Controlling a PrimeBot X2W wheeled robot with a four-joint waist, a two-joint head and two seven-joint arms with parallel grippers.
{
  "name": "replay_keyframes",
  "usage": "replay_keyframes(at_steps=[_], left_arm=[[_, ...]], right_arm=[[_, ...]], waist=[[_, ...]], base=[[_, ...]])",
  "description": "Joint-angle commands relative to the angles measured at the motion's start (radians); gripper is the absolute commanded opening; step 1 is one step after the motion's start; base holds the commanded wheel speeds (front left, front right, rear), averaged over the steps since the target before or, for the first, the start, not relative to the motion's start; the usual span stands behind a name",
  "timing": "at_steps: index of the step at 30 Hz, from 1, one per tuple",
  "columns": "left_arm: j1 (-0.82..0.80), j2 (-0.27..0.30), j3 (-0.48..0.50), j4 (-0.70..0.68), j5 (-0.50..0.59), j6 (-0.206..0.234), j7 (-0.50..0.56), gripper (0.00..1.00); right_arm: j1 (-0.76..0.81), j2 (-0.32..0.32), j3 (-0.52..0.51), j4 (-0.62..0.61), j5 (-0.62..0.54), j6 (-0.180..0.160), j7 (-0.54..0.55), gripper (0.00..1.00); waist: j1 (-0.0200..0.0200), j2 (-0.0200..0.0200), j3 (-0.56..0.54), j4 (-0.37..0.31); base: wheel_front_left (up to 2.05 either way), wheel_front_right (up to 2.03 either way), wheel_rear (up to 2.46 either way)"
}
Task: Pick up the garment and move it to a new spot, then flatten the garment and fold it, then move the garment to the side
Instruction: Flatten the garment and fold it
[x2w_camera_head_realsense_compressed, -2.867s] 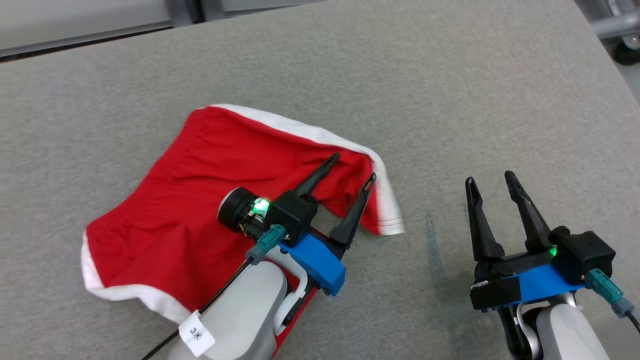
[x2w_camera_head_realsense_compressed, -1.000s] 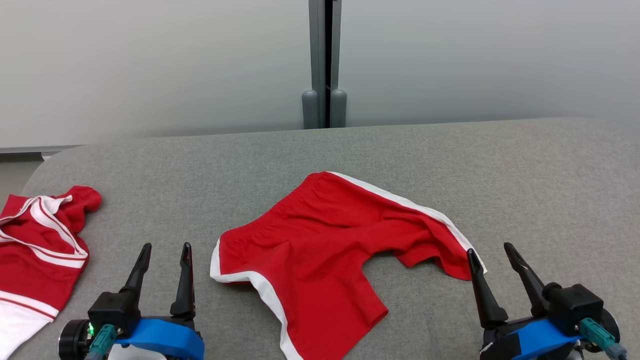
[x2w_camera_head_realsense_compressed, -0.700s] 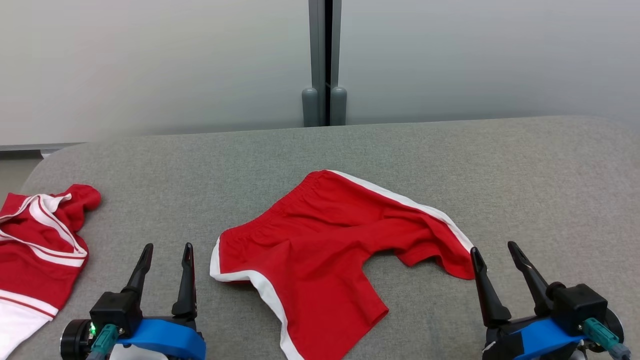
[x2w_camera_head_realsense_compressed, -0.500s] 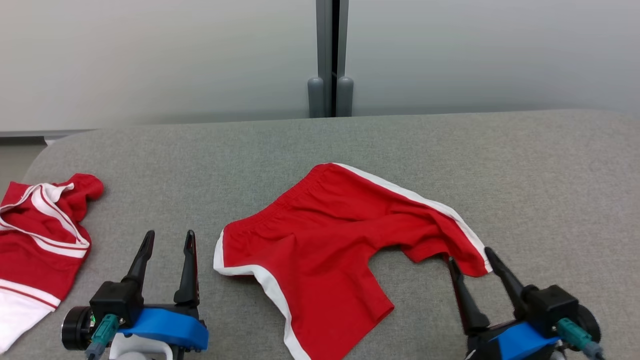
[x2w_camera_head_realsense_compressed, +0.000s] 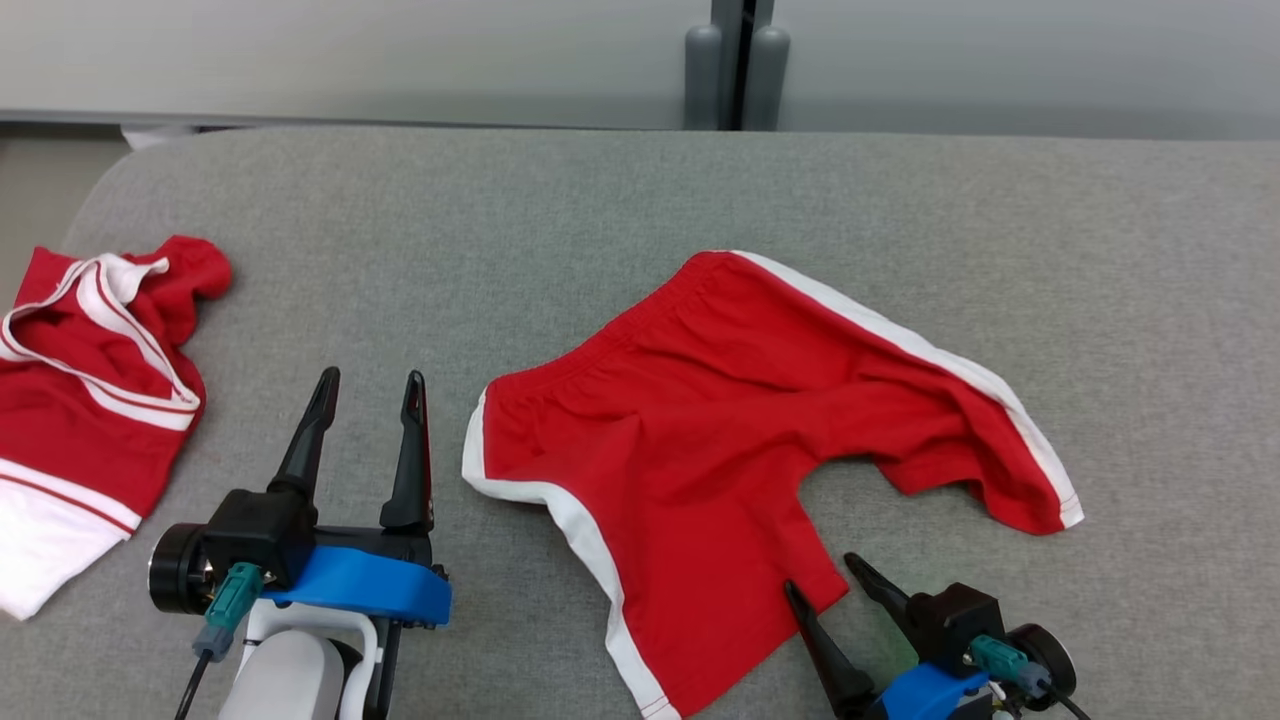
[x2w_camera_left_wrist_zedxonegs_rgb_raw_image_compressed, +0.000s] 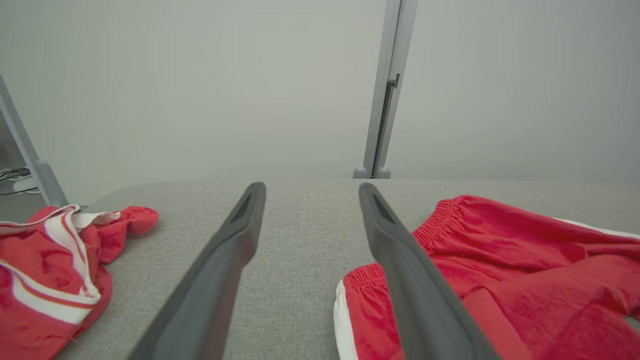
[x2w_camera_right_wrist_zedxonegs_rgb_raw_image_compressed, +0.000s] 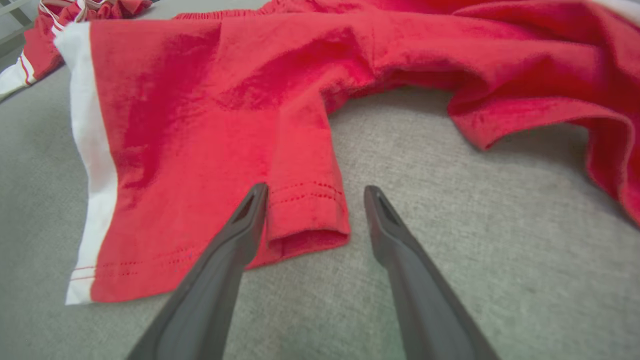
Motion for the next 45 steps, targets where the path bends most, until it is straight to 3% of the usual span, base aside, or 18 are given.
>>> replay_keyframes(at_steps=[1, 2, 3, 4, 5, 14, 22, 33, 34, 35, 36, 41, 45], left_arm=[[-0.015, -0.003, 0.007, -0.004, 0.006, -0.002, -0.004, 1.0], [-0.016, -0.006, 0.01, -0.003, 0.008, -0.004, -0.004, 1.0], [-0.016, -0.008, 0.013, -0.003, 0.012, -0.005, -0.004, 1.0], [-0.016, -0.012, 0.015, -0.003, 0.014, -0.007, -0.004, 1.0], [-0.016, -0.013, 0.018, -0.004, 0.015, -0.009, -0.004, 1.0], [-0.018, -0.023, 0.046, -0.006, 0.038, -0.015, -0.004, 1.0], [-0.034, -0.042, 0.06, -0.015, 0.057, -0.022, -0.004, 1.0], [-0.092, -0.076, 0.064, -0.019, 0.08, -0.045, -0.004, 1.0], [-0.096, -0.078, 0.064, -0.016, 0.083, -0.046, -0.004, 1.0], [-0.098, -0.081, 0.065, -0.014, 0.085, -0.049, -0.004, 1.0], [-0.098, -0.083, 0.065, -0.011, 0.086, -0.051, -0.004, 1.0], [-0.059, -0.09, 0.074, 0.008, 0.094, -0.054, -0.004, 1.0], [-0.025, -0.091, 0.083, 0.019, 0.098, -0.056, -0.004, 1.0]], right_arm=[[-0.017, -0.004, -0.003, 0.017, -0.002, 0.0, -0.009, 1.0], [-0.028, -0.002, -0.005, 0.038, 0.0, 0.0, -0.01, 1.0], [-0.034, -0.001, -0.007, 0.056, 0.003, 0.0, -0.011, 0.64], [-0.04, 0.0, -0.005, 0.071, 0.008, 0.0, -0.015, 0.42], [-0.045, -0.001, -0.001, 0.082, 0.011, 0.0, -0.018, 0.0], [-0.076, -0.067, -0.027, 0.005, 0.065, 0.0, -0.08, 0.0], [-0.151, -0.178, -0.117, -0.086, 0.082, 0.0, -0.006, 0.0], [-0.373, -0.282, -0.162, 0.078, 0.139, 0.0, -0.008, 0.0], [-0.388, -0.284, -0.159, 0.097, 0.147, 0.0, -0.02, 0.08], [-0.399, -0.285, -0.154, 0.115, 0.152, 0.0, -0.033, 0.85], [-0.405, -0.278, -0.15, 0.125, 0.162, 0.0, -0.049, 1.0], [-0.364, -0.259, -0.16, 0.141, 0.158, 0.0, -0.123, 1.0], [-0.295, -0.229, -0.216, 0.081, 0.136, 0.0, -0.152, 1.0]], waist=[[-0.0002, -0.0001, 0.018, 0.014], [-0.0002, -0.0001, 0.02, 0.015], [-0.0002, -0.0001, 0.023, 0.015], [-0.0002, -0.0001, 0.025, 0.015], [-0.0002, -0.0001, 0.027, 0.013], [-0.0002, -0.0001, 0.015, -0.028], [-0.0002, -0.0001, 0.037, -0.047], [-0.0002, -0.0001, 0.125, -0.014], [-0.0002, -0.0001, 0.126, -0.013], [-0.0002, -0.0001, 0.125, -0.012], [-0.0002, -0.0001, 0.121, -0.013], [-0.0002, -0.0001, 0.073, -0.028], [-0.0002, -0.0001, 0.021, -0.045]], base=[[0.0, 0.0, 0.0], [0.0, 0.0, 0.0], [0.0, 0.0, 0.0], [0.0, 0.0, 0.0], [0.0, 0.0, 0.0], [0.0, 0.0, 0.0], [0.0, 0.0, 0.0], [0.0, 0.0, 0.0], [0.0, 0.0, 0.0], [0.0, 0.0, 0.0], [0.0, 0.0, 0.0], [0.0, 0.0, 0.0], [0.0, 0.0, 0.0]])
